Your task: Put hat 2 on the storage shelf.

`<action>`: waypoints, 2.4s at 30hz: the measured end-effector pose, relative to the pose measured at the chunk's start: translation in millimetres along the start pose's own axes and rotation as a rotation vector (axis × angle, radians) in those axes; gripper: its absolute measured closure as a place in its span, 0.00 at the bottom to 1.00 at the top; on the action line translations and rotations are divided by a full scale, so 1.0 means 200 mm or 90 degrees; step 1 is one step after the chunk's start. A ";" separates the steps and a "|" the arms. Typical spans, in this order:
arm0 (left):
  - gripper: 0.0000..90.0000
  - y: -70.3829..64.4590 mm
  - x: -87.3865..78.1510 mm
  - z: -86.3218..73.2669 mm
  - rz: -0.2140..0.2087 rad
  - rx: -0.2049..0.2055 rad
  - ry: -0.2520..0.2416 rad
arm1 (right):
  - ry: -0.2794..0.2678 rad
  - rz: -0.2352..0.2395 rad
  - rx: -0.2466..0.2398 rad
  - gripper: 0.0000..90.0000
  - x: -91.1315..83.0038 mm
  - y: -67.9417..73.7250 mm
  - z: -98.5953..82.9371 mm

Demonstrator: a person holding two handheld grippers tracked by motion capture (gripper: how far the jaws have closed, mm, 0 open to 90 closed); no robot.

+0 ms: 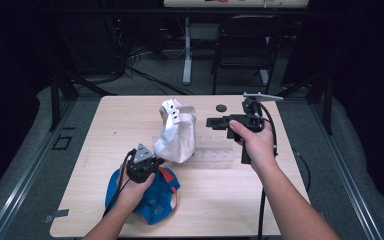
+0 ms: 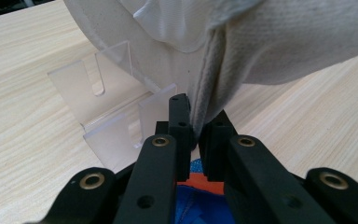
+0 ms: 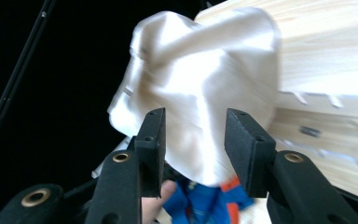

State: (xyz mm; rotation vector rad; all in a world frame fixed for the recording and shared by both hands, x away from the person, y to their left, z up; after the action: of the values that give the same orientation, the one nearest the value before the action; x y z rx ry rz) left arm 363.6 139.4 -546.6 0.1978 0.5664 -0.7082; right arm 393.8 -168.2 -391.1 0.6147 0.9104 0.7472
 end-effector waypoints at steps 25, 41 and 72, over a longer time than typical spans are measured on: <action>0.54 0.03 -0.20 -0.03 0.027 0.006 -0.040 | -0.045 -0.116 -0.077 0.65 -0.08 -0.31 -0.48; 0.56 0.20 -0.49 -0.19 0.078 -0.048 -0.029 | -0.068 -0.148 -0.080 0.68 -0.06 -0.46 -0.65; 0.55 0.35 -0.66 -0.51 0.136 -0.115 0.018 | 0.000 -0.164 -0.101 0.62 0.12 -0.50 -0.83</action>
State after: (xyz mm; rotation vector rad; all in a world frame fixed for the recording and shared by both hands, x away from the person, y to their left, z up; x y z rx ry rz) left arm 285.0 302.7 -559.1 0.0982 0.6220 -0.4444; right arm 290.8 -182.9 -556.2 0.3492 0.9004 0.5799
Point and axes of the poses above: each handheld gripper's, and its own axes: x roughly forward along the jaws, z roughly out of its top, y roughly to its left, the point moved 2 cm from there along x, roughly forward along the jaws, and after that the axes turned 1 degree about -z, right-handed, at the moved point
